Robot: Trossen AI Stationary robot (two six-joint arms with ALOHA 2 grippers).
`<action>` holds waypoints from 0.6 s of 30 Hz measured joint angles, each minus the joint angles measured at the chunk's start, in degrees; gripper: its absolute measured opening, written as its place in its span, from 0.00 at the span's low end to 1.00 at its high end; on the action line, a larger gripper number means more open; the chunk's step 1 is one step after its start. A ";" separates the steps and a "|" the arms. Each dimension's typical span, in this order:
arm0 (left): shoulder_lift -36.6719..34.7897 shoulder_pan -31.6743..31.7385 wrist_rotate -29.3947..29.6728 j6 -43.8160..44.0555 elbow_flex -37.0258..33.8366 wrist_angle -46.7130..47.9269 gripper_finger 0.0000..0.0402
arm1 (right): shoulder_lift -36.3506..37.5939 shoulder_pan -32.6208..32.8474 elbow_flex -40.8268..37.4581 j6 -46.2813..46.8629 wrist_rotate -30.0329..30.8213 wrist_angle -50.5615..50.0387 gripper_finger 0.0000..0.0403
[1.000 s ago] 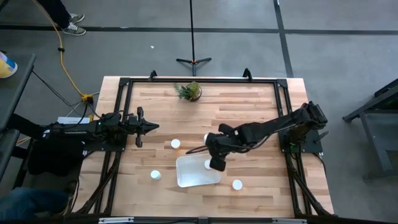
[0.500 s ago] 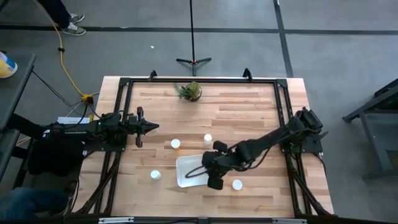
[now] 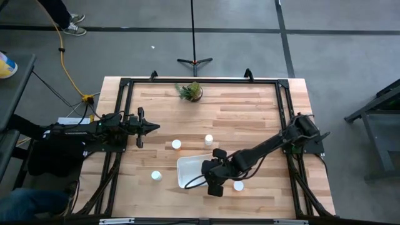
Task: Pick and place pill bottles into a basket
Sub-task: Put the right white pill bottle into the white bin
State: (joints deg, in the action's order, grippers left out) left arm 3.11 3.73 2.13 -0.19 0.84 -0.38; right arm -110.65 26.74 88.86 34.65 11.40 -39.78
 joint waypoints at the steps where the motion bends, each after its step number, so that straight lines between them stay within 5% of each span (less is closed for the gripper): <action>1: 0.02 0.02 0.00 0.01 -0.01 0.00 0.06 | -0.22 -0.02 0.00 -0.13 0.10 -0.16 0.38; 18: 0.01 0.01 0.02 0.02 0.00 0.00 0.08 | -4.90 0.01 0.00 -2.10 -0.40 -0.29 0.38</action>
State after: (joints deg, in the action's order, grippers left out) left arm 3.12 3.74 2.15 -0.16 0.84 -0.38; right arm -115.55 26.74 88.86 32.55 11.00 -40.06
